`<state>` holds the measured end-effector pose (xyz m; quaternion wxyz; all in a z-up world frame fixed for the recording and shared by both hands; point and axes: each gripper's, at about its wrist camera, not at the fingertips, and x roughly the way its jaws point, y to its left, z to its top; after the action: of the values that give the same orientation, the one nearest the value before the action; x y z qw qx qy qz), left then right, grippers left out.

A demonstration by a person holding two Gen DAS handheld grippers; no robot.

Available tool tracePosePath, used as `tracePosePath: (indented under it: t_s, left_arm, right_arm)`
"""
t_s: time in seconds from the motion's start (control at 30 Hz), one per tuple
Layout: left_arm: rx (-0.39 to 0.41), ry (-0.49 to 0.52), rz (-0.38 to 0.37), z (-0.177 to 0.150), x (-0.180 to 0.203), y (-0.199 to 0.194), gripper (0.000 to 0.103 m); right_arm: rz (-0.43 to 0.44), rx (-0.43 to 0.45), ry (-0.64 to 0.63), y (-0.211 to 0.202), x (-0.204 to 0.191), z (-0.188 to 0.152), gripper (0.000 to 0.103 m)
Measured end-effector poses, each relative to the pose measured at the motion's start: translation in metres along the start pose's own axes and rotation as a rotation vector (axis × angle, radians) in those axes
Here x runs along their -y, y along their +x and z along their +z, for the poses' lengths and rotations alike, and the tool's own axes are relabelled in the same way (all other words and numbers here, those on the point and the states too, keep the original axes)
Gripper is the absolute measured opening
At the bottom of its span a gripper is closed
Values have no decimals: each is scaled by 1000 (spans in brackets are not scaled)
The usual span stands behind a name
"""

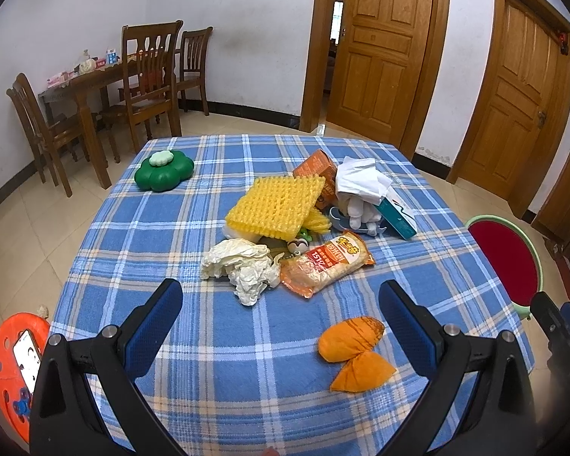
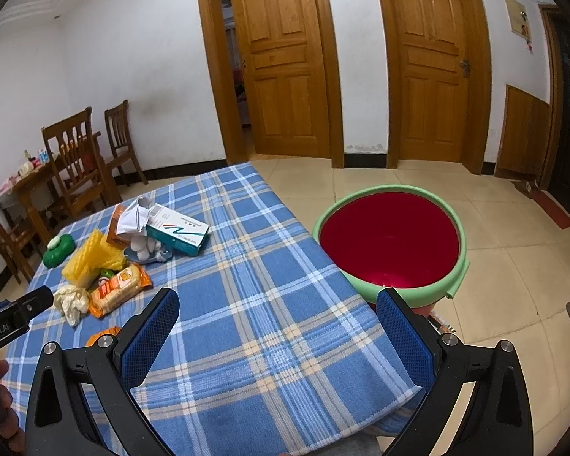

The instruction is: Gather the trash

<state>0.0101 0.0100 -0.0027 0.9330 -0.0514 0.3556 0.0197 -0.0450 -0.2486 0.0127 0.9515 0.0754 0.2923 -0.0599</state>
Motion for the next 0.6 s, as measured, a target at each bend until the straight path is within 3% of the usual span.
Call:
tracePosePath:
  t_s: [0.6]
  left_arm:
    - [-69,9,35,26,-10,52,102]
  right_arm:
    - [81,-126,-110,62,-28,37,103]
